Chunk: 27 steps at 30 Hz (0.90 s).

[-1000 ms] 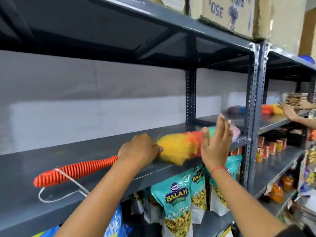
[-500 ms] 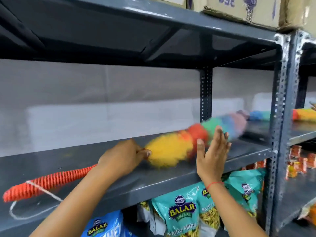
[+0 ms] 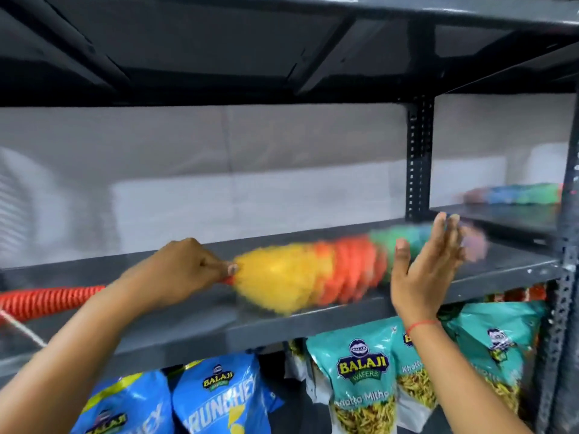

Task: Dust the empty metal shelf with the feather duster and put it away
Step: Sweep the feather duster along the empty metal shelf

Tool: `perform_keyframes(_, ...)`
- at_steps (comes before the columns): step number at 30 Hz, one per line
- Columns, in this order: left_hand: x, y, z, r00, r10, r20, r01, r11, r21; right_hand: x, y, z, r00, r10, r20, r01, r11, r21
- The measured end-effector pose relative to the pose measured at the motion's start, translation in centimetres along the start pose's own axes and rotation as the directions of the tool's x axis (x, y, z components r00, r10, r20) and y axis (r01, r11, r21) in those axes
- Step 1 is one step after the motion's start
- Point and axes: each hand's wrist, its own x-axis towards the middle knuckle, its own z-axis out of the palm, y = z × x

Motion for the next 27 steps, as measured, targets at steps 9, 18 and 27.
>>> perform_keyframes(9, -3.5, -5.7, -1.7, 0.951, -0.075, -0.301, 0.077, 0.997, -0.006, -0.6, -2.2, 0.4, 0.994, 0.106, -0.016, -0.106, 0.994, -0.005)
perform_keyframes(18, -8.4, -9.3, -3.8, 0.974, -0.190, -0.126, 0.223, 0.905, 0.361, -6.3, -16.9, 3.3, 0.986, -0.128, 0.107, 0.100, 0.966, 0.238)
perform_keyframes(27, -10.2, -16.9, -6.8, 0.989, -0.143, -0.023, 0.143, 0.990, 0.017, -11.1, -22.8, 5.6, 0.921, -0.319, 0.222, 0.266, 0.934, 0.240)
